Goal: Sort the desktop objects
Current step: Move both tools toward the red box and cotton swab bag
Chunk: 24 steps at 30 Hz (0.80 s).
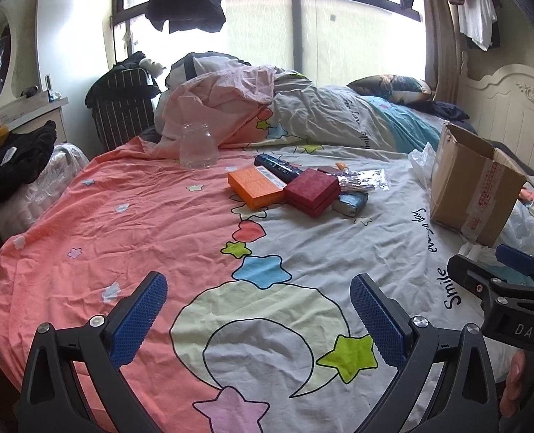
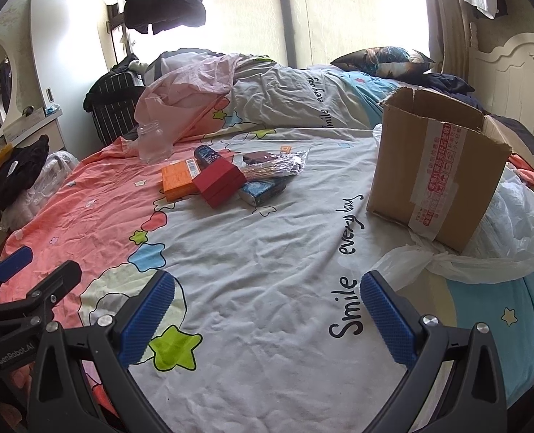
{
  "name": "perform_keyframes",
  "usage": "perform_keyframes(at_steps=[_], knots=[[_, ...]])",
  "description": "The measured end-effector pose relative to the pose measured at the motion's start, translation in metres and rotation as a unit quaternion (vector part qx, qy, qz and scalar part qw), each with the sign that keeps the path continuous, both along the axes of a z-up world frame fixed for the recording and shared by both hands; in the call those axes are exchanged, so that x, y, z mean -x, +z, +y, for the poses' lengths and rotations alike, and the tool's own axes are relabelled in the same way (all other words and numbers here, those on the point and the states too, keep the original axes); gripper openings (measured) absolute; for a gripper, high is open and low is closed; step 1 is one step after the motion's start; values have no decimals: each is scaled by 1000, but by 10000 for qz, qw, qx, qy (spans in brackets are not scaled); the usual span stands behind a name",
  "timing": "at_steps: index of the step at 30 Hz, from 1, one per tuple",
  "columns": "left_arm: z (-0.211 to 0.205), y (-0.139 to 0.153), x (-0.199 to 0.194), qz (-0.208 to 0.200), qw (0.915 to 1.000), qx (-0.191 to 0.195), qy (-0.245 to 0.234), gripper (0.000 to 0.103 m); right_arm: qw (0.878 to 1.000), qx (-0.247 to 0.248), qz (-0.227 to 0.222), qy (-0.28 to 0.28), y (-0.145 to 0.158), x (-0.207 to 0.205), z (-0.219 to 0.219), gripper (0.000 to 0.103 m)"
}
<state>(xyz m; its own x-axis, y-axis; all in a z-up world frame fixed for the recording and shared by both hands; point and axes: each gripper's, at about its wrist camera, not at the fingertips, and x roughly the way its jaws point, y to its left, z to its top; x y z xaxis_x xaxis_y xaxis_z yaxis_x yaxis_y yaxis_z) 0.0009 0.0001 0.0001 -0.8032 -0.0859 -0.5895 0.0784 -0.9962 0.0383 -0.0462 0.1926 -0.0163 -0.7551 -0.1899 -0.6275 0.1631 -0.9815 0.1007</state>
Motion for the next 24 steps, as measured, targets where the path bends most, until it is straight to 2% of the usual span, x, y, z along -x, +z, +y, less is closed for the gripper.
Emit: perform_keyframes(at_steps=[3, 5, 9, 24], knots=[[-1, 0, -4, 22, 10000, -1, 4, 103, 10000, 2, 22, 53, 1, -4, -2, 103], [-18, -2, -6, -8, 10000, -61, -30, 103, 9999, 72, 37, 100, 2, -6, -1, 103], [0, 1, -10, 34, 10000, -52, -72, 103, 9996, 231, 86, 114, 5, -11, 1, 103], [2, 3, -18, -179, 9998, 54, -44, 103, 9995, 71, 146, 254, 12, -23, -10, 103]])
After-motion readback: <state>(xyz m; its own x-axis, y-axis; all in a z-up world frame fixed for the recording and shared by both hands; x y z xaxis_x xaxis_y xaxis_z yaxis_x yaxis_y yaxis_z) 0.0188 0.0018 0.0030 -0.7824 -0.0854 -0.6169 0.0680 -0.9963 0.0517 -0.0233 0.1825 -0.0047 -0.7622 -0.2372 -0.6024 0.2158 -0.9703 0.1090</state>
